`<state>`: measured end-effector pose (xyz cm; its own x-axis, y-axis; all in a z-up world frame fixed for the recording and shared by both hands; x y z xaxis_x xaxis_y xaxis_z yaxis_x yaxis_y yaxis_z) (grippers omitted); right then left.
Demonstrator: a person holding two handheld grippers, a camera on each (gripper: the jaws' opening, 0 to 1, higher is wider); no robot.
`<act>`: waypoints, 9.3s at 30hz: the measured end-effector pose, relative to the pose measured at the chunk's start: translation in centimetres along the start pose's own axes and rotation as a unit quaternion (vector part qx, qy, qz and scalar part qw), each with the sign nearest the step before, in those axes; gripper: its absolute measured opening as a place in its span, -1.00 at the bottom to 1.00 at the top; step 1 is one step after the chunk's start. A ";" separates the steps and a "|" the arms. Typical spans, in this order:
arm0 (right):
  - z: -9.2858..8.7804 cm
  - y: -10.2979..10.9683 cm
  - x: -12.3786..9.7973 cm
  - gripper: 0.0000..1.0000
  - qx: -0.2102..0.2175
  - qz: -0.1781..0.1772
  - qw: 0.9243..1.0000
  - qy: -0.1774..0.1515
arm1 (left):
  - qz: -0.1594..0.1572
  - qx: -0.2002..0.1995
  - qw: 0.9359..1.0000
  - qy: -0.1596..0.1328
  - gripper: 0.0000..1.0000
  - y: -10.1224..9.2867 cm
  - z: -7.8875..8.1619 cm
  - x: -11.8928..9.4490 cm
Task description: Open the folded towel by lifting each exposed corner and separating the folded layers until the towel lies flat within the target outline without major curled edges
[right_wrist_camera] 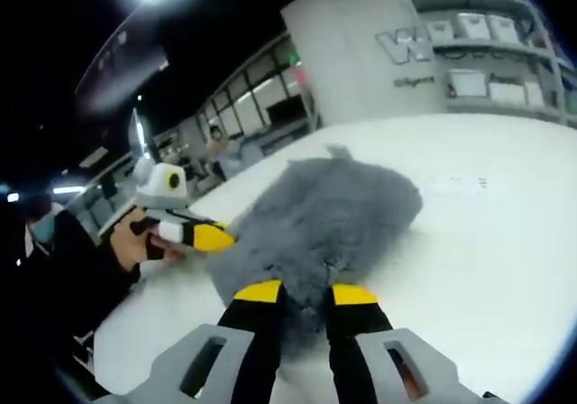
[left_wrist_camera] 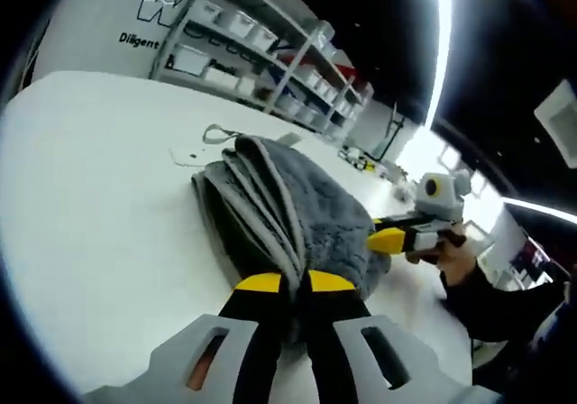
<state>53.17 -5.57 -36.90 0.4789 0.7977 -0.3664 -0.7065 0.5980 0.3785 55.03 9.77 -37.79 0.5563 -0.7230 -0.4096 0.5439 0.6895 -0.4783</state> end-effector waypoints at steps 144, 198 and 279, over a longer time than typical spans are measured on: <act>-7.1 9.6 -5.6 -0.73 -0.024 0.067 0.997 0.018 | -0.021 0.108 0.994 0.019 -0.90 -7.1 -8.2 -8.7; -7.5 9.9 -5.7 -0.65 -0.031 0.071 0.997 0.003 | -0.001 0.138 0.990 -0.014 -0.55 -7.2 -9.5 -8.9; 9.4 14.8 -24.1 0.99 -0.381 -0.163 0.910 -0.012 | 0.116 0.036 0.948 -0.295 1.00 -14.7 -4.6 -21.2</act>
<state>36.11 -15.19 -14.47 0.7322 0.5951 -0.3312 -0.6771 0.5834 -0.4486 32.34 14.77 -25.70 0.9093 -0.4157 0.0182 0.3930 0.8437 -0.3656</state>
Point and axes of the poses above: the point that each gripper's makers call its tool centre point, and the gripper's own axes: x roughly forward along the fingers, y roughly to its left, z roughly out of its top, the point moved 3 cm from there along -x, roughly backward along the fingers, and after that the axes turned 7 degrees about z, right-handed, at the moved point
